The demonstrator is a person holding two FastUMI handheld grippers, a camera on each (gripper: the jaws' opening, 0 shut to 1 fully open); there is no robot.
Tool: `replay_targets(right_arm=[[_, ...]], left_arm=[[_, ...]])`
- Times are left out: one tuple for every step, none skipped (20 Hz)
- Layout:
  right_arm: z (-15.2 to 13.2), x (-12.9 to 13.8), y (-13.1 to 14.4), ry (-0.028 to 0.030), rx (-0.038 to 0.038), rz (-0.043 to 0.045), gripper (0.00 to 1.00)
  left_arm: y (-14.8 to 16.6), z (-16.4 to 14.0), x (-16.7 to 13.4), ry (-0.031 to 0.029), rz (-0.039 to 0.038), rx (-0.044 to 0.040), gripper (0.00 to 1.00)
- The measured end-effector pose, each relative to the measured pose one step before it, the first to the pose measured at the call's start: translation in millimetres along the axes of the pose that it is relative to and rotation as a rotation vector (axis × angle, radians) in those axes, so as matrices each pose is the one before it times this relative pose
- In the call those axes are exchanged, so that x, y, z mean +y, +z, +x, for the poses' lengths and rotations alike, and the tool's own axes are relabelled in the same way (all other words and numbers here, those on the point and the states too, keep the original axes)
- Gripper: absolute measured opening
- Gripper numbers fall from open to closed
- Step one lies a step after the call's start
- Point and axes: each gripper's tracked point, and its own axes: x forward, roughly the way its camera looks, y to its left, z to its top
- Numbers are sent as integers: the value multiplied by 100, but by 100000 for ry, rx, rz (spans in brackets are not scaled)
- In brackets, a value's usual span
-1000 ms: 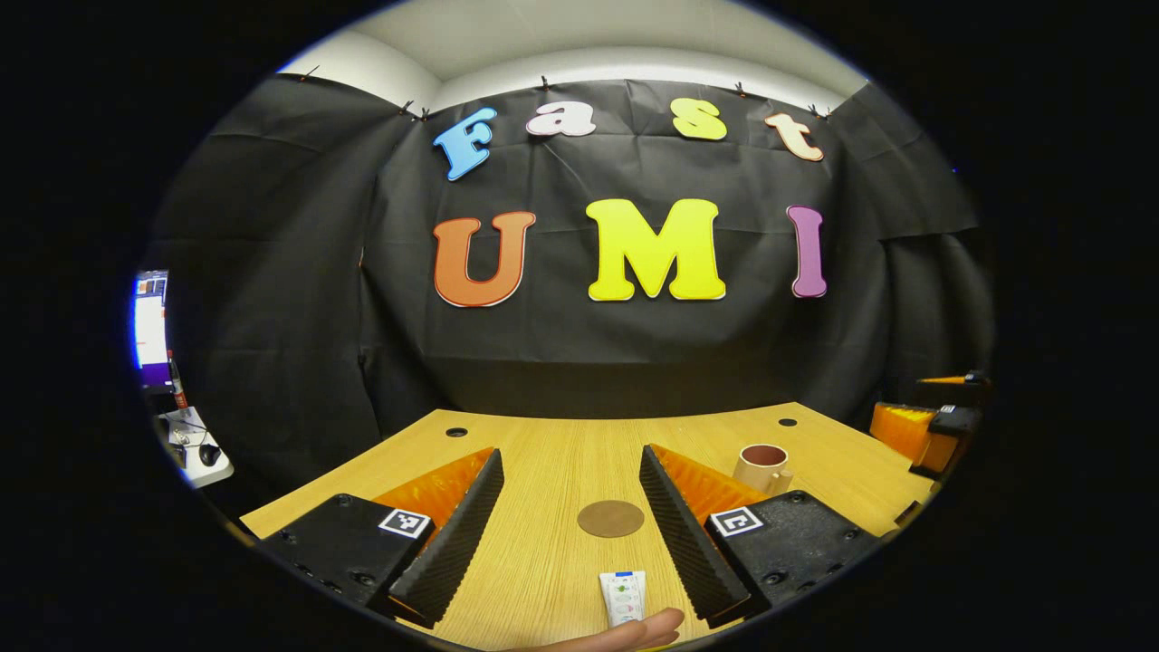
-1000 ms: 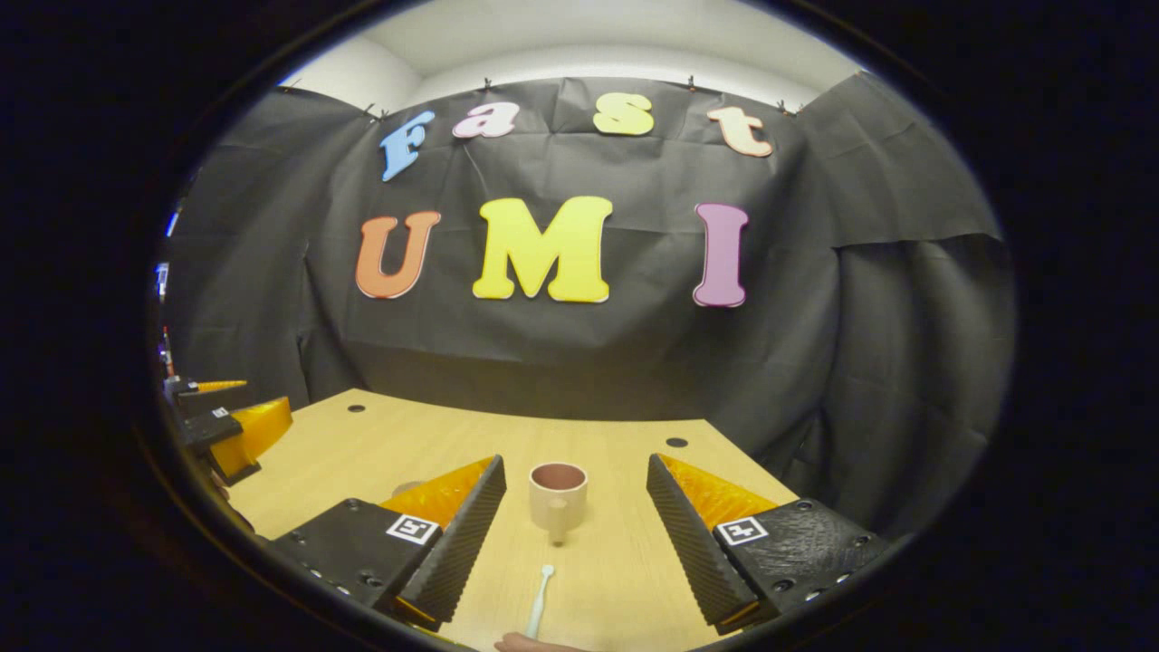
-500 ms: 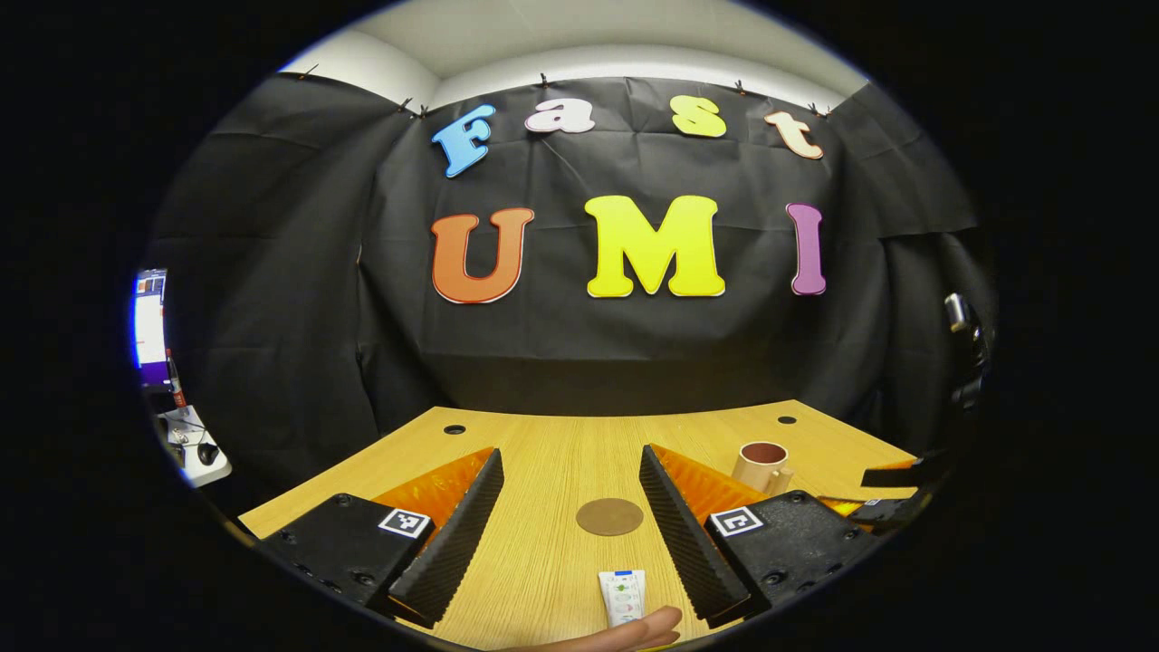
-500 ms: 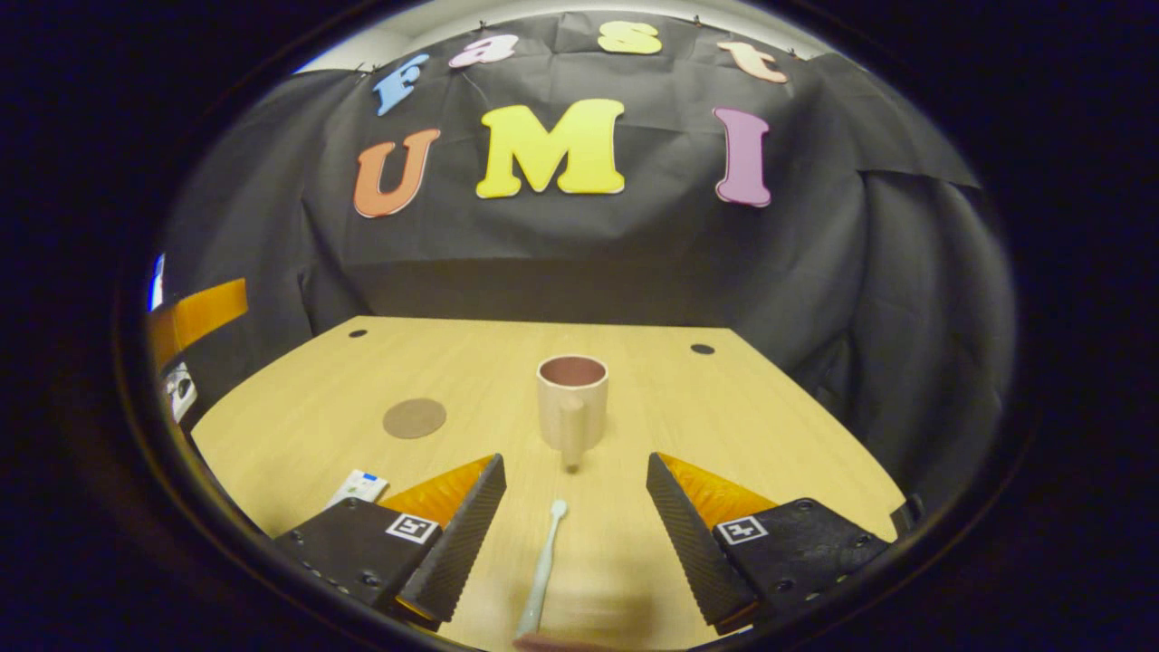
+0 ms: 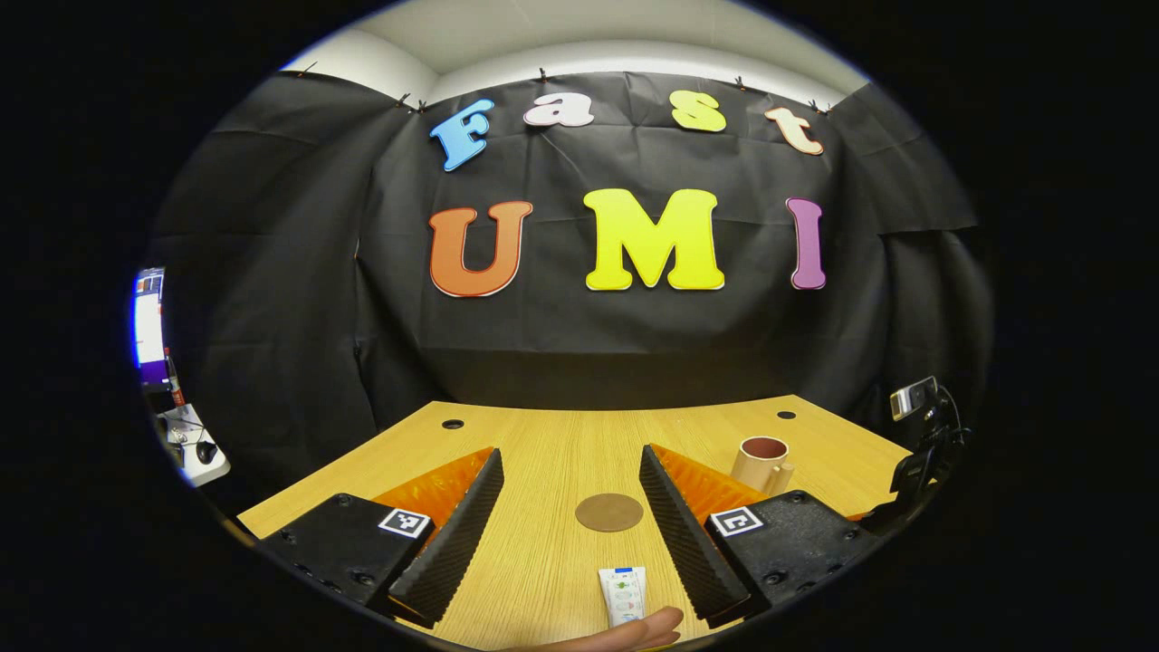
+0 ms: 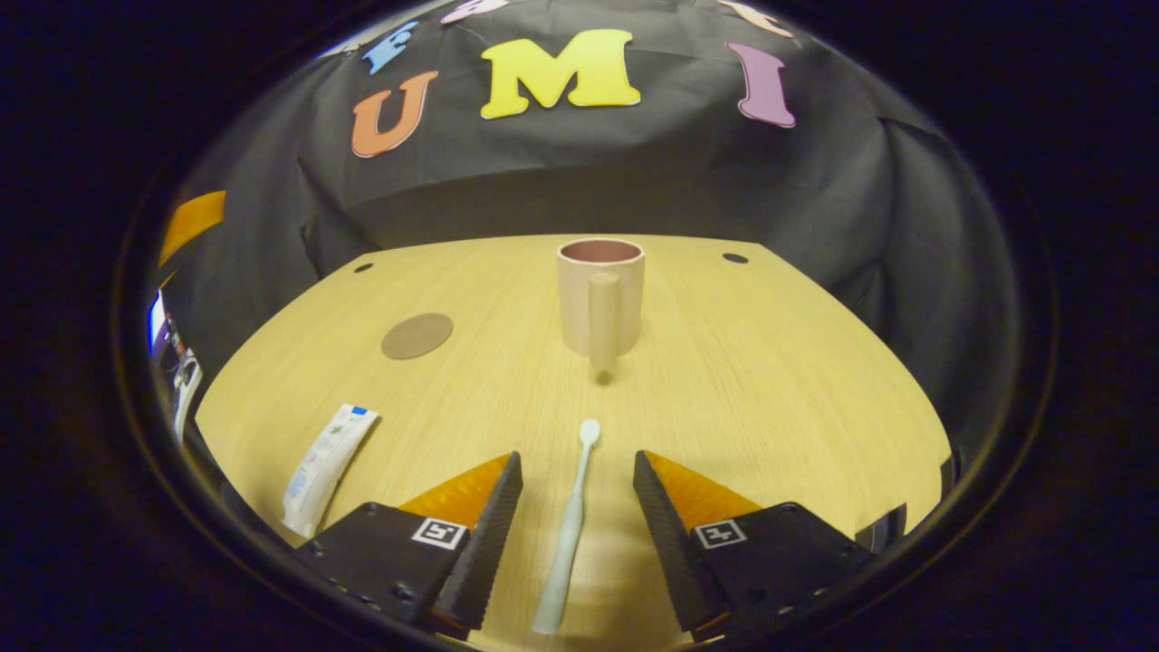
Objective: Put the toothbrush and toothpaste on the desktop into the cup, then pick up the cup and place it on the coaster on the desktop.
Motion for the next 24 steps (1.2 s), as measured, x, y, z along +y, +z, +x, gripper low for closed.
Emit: replay_targets(right_arm=[[126, -165, -69, -427, 270, 127, 73], [82, -243, -105, -765, 560, 258, 70], [90, -49, -179, -139, 618, 513, 62], [123, 168, -238, 392, 705, 941, 59], [62, 115, -155, 163, 911, 935, 48], [46, 39, -320, 220, 868, 502, 39], [33, 122, -282, 563, 793, 79, 32], [41, 165, -369, 425, 980, -212, 29], [31, 185, -148, 1118, 389, -298, 22], [52, 77, 46, 224, -859, -239, 22], [-26, -59, -23, 122, 226, -407, 22], [-10, 78, -14, 695, -128, 676, 22], [-59, 12, 144, 459, 158, 1138, 7], [112, 6, -178, 586, 236, 519, 6], [45, -51, 80, 332, -214, -280, 6], [-53, -84, 27, -123, -482, -259, 7], [-53, -67, -35, 146, -53, -820, 1], [-35, 46, -17, 307, -759, -1239, 1], [-80, 36, 40, 501, -791, -890, 1], [-186, 163, 148, 1156, -1627, -210, 1], [-260, 64, 288, 884, -1690, -354, 1], [-338, 37, 296, 714, -2190, -303, 1], [-317, -44, 445, 361, -2352, -451, 1], [-342, 55, 455, 454, -2438, -507, 1]], left_arm=[[-19, -19, 5, -4, 17, 157, 96], [-25, 8, -21, -58, 97, 223, 96], [-120, 12, -7, -178, 3, 340, 96], [-132, 62, -41, -291, -127, 606, 96], [-225, -19, -27, -398, -383, 825, 96], [-236, 54, -11, -311, -304, 908, 96], [-425, 18, -34, -312, -399, 1236, 96], [-501, 125, 2, -128, -107, 966, 96], [-654, 111, -194, -233, 578, 1723, 96], [-794, 47, -343, -529, 886, 1861, 96], [-761, -130, -317, -1540, -114, 1289, 96], [-842, -117, -493, -2786, -992, 2105, 96], [-824, -191, -361, -2614, -1086, 2087, 96], [-729, -89, -197, -1455, -1214, 1896, 96], [-601, -197, 221, -558, -1457, 1661, 96], [-578, -70, 280, 153, -1325, 2034, 96], [-708, 83, 331, 590, -846, 2373, 96], [-970, 122, 406, 1439, -1024, 3472, 96], [-1120, 174, 356, 1353, -880, 4214, 97], [-1185, 191, 105, 776, -869, 5004, 96], [-1415, 53, -222, -112, -574, 5223, 97], [-1058, 94, -382, -654, -505, 4493, 97], [-960, 62, -319, -362, 59, 3836, 97], [-887, 45, -392, -306, 768, 3520, 97]])
